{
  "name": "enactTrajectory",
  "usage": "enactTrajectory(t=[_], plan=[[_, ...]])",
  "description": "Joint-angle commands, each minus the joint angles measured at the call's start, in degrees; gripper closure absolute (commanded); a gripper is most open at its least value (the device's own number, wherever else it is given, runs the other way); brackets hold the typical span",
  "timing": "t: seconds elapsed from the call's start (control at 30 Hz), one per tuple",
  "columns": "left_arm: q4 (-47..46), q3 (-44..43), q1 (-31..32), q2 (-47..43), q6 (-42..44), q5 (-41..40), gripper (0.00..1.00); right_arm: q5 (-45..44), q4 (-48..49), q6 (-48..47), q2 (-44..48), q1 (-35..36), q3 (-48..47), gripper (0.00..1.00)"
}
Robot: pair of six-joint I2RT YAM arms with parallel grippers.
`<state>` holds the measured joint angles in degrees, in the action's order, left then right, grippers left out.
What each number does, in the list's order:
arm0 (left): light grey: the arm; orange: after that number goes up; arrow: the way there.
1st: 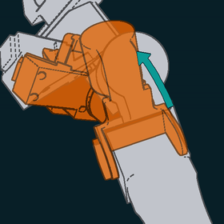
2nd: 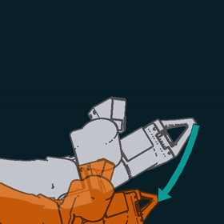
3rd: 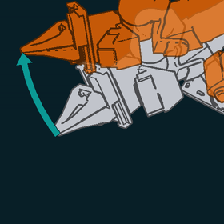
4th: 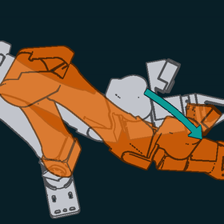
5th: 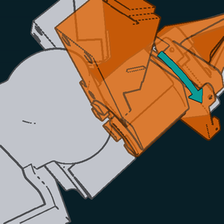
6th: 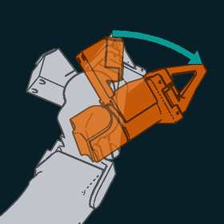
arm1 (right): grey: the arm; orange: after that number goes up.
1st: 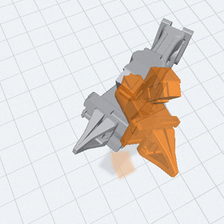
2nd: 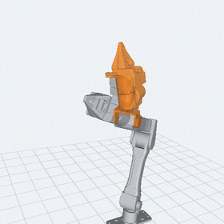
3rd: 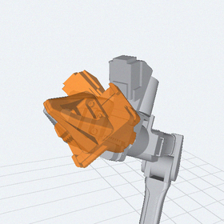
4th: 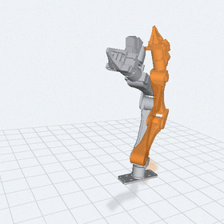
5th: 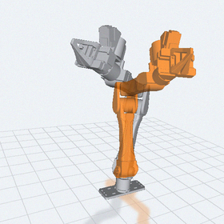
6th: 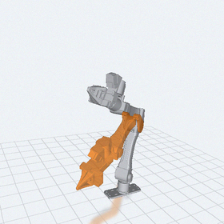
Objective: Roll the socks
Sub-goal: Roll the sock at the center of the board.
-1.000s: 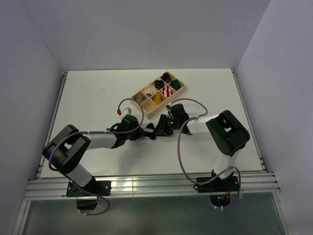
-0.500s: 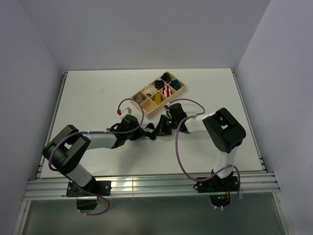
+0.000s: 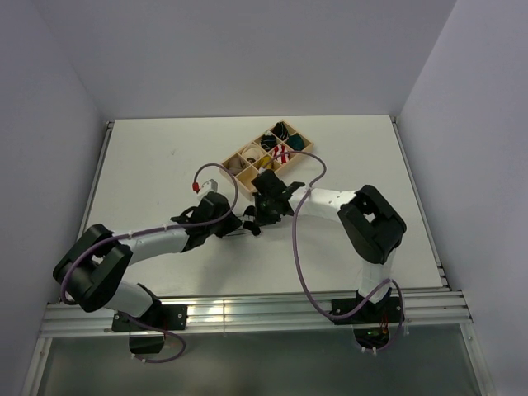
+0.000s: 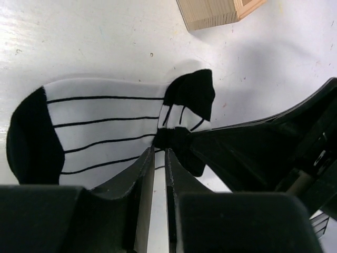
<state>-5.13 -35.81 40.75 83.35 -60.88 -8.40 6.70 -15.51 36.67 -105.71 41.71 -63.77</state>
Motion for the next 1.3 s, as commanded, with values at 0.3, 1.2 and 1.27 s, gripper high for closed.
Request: enactTrajectory(t=[0.3, 1.2, 1.27], plan=[[-2.0, -8.6, 0.2, 8.8, 2.0, 1.3, 0.84, -12.2, -11.1, -3.4, -2.6, 4.2, -6.5, 1.00], [-6.2, -2.3, 0.0, 11.9, -1.2, 3.6, 0.87, 0.2, -0.3, 0.1, 3.5, 2.1, -1.7, 0.84], [-6.6, -1.5, 0.0, 11.5, -1.3, 3.6, 0.87, 2.5, 0.6, 1.1, 3.8, 1.4, -0.7, 0.86]])
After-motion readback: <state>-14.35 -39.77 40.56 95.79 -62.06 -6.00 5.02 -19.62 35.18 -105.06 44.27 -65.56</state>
